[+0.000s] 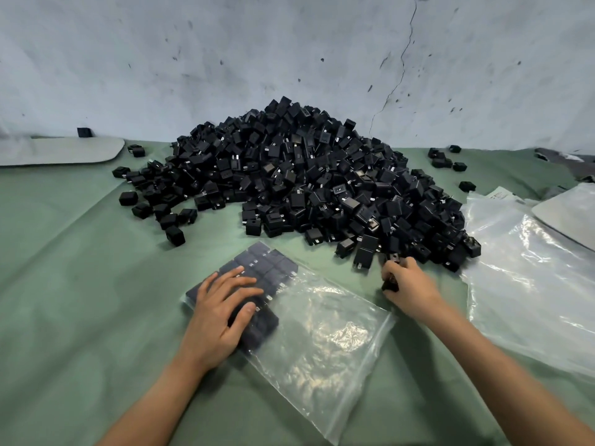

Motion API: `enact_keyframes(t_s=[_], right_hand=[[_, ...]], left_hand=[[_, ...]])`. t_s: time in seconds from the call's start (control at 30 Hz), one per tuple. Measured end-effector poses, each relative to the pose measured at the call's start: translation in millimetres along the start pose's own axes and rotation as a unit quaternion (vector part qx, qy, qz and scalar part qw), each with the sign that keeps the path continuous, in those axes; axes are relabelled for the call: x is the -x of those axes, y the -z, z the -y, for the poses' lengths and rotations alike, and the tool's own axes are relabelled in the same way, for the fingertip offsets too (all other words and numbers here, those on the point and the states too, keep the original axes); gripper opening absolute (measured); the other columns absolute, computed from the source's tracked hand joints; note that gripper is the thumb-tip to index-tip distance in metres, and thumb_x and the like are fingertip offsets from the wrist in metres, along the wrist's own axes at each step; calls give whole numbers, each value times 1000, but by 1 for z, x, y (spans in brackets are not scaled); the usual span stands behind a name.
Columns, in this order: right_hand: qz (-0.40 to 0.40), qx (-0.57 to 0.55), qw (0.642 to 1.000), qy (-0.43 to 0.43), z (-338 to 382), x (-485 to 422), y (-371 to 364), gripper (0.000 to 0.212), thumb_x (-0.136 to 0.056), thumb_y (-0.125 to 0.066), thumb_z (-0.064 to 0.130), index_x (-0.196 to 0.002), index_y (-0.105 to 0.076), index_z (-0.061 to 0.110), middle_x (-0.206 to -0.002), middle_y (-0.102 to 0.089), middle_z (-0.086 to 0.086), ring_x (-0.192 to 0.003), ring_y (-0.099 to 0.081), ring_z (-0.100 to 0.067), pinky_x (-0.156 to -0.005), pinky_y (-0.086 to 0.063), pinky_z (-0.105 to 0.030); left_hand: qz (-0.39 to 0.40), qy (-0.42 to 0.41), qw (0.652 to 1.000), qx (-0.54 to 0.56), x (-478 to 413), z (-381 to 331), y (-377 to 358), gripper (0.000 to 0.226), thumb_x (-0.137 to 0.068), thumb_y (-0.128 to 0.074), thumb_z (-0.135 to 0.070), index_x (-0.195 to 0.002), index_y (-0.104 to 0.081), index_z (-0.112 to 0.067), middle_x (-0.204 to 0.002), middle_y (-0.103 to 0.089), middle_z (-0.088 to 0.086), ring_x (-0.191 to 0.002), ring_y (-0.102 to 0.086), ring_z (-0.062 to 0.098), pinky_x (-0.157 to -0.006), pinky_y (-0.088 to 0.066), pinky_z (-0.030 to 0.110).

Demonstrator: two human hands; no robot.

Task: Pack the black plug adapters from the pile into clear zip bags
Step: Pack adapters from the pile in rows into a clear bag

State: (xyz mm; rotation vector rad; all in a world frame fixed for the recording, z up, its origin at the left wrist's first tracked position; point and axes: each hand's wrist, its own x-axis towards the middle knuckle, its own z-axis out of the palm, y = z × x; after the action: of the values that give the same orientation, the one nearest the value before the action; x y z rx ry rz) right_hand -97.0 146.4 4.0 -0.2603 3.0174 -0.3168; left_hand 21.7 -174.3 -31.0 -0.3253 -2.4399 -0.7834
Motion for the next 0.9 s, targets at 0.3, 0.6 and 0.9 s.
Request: enact_keyframes(t_s=[0.3,0.6,0.9], right_hand=[[31,-455,886,-90,-15,97,22,24,-80,-68,-6,-99,-66,10,-79,-64,-15,-46,-61,-26,-45,-51,-27],[98,-629,764,-106,56,129,-28,24,-76,-66,-16,-90,-73,2,-73,-72,-12,-58,-65,-17,-52,-54,-24],[61,-557,828,28,118,90,-38,39,-85,-63,-5,-113,-61,23,-103,-63,15,-99,-62,-1,-90,-50,-19]], left_hand=[[16,37,999,9,-2,1,-1,45,-92,-34,-38,-104,-72,-18,-119,-63,-8,-129,-44,12,-110,-25,48],[2,27,999,20,-2,3,-2,41,-93,-35,-35,-109,-70,-18,-118,-62,-8,-128,-43,8,-107,-27,50],[41,5,999,3,0,1,-3,41,-93,-37,-37,-101,-75,-24,-118,-64,-10,-130,-43,12,-110,-22,54]])
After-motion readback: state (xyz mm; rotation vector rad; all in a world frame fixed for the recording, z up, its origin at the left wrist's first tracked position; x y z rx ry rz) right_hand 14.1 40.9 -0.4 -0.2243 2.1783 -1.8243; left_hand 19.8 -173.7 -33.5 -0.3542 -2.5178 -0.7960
